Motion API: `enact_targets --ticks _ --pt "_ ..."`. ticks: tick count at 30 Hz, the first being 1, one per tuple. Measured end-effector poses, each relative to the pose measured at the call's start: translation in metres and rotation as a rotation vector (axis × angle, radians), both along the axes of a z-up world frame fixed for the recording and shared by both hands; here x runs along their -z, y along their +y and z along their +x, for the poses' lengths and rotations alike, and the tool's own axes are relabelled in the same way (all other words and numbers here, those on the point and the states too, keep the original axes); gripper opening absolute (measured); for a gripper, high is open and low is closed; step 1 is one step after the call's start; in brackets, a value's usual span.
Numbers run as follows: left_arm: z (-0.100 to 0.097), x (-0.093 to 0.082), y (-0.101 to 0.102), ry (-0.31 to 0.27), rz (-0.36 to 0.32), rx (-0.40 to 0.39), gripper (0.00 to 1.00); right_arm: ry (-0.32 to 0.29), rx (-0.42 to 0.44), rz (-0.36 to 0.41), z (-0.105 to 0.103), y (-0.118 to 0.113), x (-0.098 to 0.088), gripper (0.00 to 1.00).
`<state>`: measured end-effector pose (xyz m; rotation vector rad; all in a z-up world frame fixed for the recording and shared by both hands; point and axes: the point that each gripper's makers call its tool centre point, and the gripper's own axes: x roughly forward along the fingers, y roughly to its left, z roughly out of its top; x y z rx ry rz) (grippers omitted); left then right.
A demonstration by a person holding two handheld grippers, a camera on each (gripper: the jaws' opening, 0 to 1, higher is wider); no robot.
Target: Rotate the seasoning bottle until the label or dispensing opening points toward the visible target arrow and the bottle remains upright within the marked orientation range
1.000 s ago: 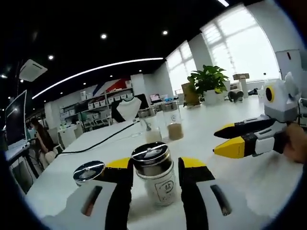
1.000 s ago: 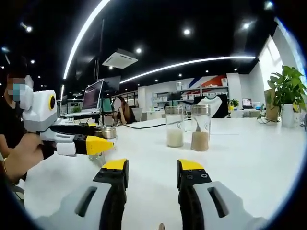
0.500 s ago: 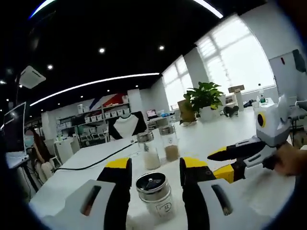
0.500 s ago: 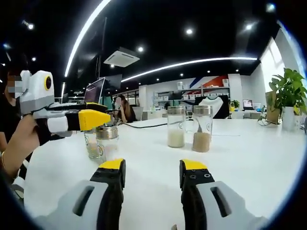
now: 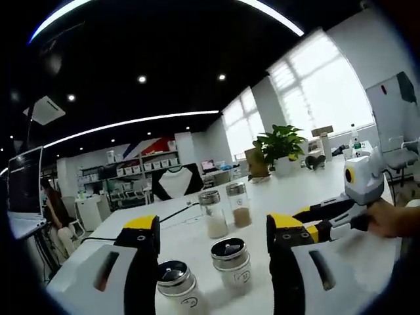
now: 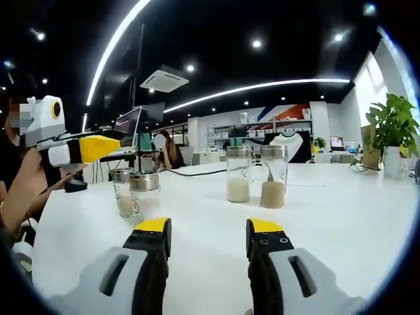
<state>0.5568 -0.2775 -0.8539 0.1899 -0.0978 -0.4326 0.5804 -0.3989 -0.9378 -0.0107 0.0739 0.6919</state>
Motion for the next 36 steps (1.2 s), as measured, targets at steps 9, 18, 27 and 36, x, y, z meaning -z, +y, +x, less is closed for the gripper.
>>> enact_targets --ticks 9,18,27,36 --pt "-0.010 0.022 -0.007 0.071 -0.011 -0.003 1.00 -0.019 0.025 0.053 0.000 -0.006 -0.010 0.51" --pt "-0.016 0.018 -0.002 0.071 -0.011 -0.010 1.00 -0.034 0.026 0.042 0.005 -0.002 -0.017 0.53" --pt "-0.023 0.016 -0.001 0.071 -0.029 0.014 1.00 -0.069 0.015 0.002 0.021 -0.007 -0.036 0.51" --pt "-0.023 0.023 0.005 0.114 -0.045 0.002 0.98 -0.117 -0.008 -0.045 0.042 0.002 -0.056 0.47"
